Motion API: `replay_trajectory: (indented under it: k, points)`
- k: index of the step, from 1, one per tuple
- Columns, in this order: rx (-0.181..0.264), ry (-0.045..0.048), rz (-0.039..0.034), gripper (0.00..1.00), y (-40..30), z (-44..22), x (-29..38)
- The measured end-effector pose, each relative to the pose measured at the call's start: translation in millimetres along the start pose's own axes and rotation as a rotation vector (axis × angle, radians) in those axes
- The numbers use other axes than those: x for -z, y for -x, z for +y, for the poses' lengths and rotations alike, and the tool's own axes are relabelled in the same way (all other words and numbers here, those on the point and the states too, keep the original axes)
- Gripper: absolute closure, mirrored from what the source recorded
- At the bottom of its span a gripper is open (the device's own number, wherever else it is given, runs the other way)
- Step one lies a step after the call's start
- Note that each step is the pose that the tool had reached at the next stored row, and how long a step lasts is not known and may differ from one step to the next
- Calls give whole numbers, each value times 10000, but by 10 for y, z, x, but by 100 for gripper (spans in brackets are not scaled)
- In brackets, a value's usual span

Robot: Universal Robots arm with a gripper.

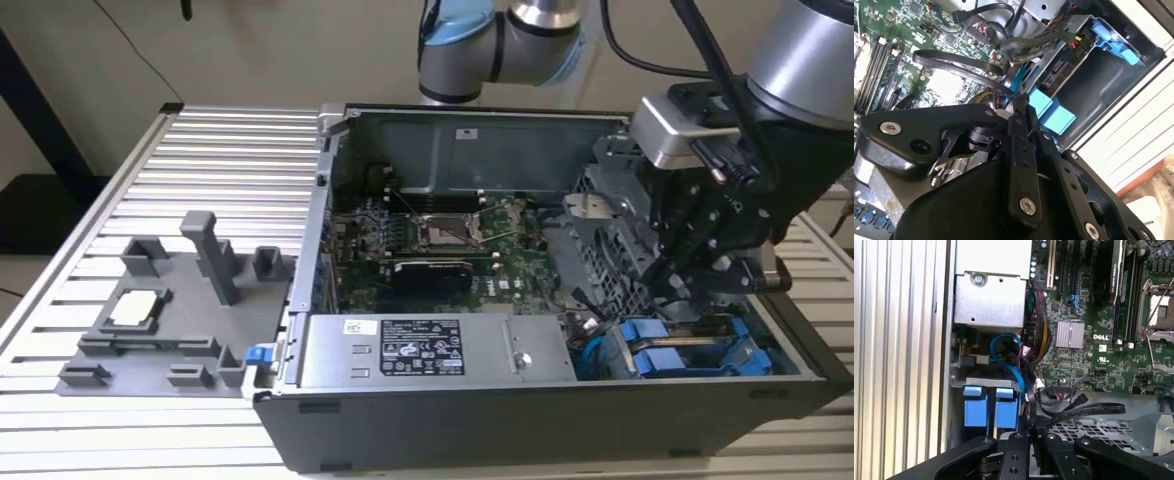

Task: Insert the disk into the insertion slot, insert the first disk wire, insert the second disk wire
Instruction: 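Insert the second disk wire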

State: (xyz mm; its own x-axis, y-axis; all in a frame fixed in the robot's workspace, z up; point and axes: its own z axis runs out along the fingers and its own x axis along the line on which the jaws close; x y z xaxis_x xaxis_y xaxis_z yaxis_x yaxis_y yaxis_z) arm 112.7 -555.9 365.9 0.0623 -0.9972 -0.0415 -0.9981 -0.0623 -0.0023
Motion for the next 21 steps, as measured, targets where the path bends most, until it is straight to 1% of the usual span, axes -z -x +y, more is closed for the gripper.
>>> replay_trajectory:
  k: [4, 7, 8, 9, 11, 13, 14, 15, 21]
  points:
    - [4, 0, -2, 84, -52, -53, -20]
    - [4, 0, -3, 84, -98, -79, -34]
    - [4, -1, -18, 84, -118, -85, -38]
    - [4, -5, -78, 84, -138, -90, -42]
    - [4, -14, -228, 84, -169, -102, -45]
    - [4, -25, -387, 84, -188, -110, -46]
    - [4, -28, -450, 84, -195, -113, -47]
    - [4, -29, -463, 84, -201, -116, -49]
    - [5, -29, -462, 84, -204, -128, -53]
